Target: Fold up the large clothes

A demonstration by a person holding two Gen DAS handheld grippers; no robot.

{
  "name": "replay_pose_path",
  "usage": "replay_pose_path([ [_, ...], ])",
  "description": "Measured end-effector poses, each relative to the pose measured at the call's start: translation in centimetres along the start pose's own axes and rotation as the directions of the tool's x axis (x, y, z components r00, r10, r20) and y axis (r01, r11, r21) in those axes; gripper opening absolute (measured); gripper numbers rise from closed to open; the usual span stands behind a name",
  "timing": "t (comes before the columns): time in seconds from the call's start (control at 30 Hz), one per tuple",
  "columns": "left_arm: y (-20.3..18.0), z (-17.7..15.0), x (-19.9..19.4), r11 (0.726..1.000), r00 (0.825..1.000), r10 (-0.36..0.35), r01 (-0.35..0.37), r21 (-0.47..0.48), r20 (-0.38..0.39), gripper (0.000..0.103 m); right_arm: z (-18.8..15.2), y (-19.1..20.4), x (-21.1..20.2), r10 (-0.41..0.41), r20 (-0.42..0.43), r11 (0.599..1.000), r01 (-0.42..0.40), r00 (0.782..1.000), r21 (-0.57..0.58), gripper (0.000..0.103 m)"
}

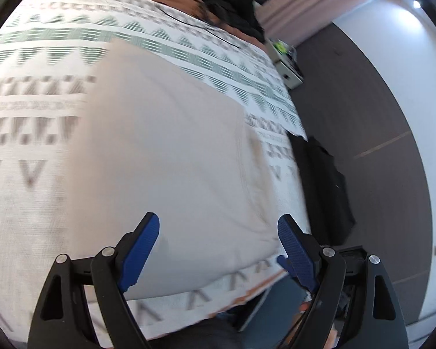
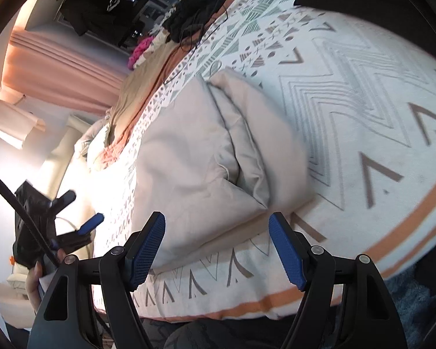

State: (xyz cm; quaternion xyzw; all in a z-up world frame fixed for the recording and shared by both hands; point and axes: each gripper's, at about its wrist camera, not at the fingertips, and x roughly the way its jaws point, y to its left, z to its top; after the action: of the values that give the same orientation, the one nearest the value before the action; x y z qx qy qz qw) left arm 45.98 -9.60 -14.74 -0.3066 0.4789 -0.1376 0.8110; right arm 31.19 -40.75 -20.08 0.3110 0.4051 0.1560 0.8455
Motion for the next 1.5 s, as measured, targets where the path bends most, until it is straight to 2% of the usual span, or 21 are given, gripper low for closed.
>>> replay_pose_path([
  [0.13,3.9,-0.8,-1.9,0.997,0.996,0.077,-0.076,-0.028,0.049,0.085,0.4,0.0,1.8,-0.005,-0.020,1.000,0.006,1.000,0.013,0.072],
  [0.2,6.0,-1.5,-2.3,0.992,0.991,0.119,-0.117,-0.053,0.055,0.085,0.5,0.0,2.7,0.017,-0.029,1.000,-0.017,0.999,0.016,0.072],
  [0.27,7.9,-2.0,-2.0,0.986,0.987,0.151,-0.146,-0.084,0.047,0.084,0.6,0.4,3.2,0.007,-0.027,1.000,-0.007,1.000,0.016,0.063],
  [0.47,11.1,-3.8,0.1,0.983,0.993,0.119,-0.120,-0.142,-0.016,0.065,1.9,2.0,4.7,-0.049,-0.013,0.998,0.049,0.999,-0.026,0.055],
  [0.5,11.3,-4.0,0.5,0.983,0.994,0.106,-0.108,-0.151,-0.024,0.060,2.2,2.0,5.1,-0.063,-0.010,0.998,0.062,0.998,-0.032,0.051],
  [0.57,11.5,-4.2,1.0,0.983,0.995,0.091,-0.095,-0.155,-0.031,0.057,2.5,2.2,5.6,-0.087,-0.007,0.995,0.086,0.996,-0.050,0.026],
  [0.67,11.1,-4.1,0.9,0.985,0.995,0.093,-0.095,-0.141,-0.021,0.057,2.6,3.5,5.1,-0.083,0.027,0.992,0.085,0.996,-0.093,0.013],
  [0.87,9.9,-3.9,0.7,0.990,0.998,0.059,-0.061,-0.124,-0.016,0.056,2.3,5.8,1.3,-0.040,0.132,0.979,0.065,0.990,-0.193,0.009],
  [1.0,8.3,-3.7,0.9,0.996,0.999,0.037,-0.038,-0.086,-0.014,0.056,2.2,4.8,-0.1,-0.067,0.173,0.977,0.099,0.983,-0.188,0.008],
  [1.17,7.0,-3.5,1.7,0.996,0.997,0.076,-0.077,-0.047,-0.025,0.056,1.2,1.4,0.7,-0.100,0.131,0.990,0.112,0.986,-0.090,0.008],
  [1.33,7.6,-3.7,2.7,0.992,0.993,0.110,-0.113,-0.059,-0.053,0.056,0.4,-0.3,1.8,-0.129,0.089,0.991,0.132,0.988,-0.027,0.009],
  [1.43,8.1,-3.7,2.7,0.991,0.993,0.111,-0.114,-0.065,-0.049,0.057,0.8,-0.5,1.5,-0.101,0.047,0.995,0.102,0.994,-0.015,0.012],
  [1.5,8.4,-3.6,2.4,0.992,0.994,0.108,-0.109,-0.068,-0.024,0.056,1.2,-0.1,0.9,-0.124,0.021,0.992,0.125,0.992,-0.024,0.018],
])
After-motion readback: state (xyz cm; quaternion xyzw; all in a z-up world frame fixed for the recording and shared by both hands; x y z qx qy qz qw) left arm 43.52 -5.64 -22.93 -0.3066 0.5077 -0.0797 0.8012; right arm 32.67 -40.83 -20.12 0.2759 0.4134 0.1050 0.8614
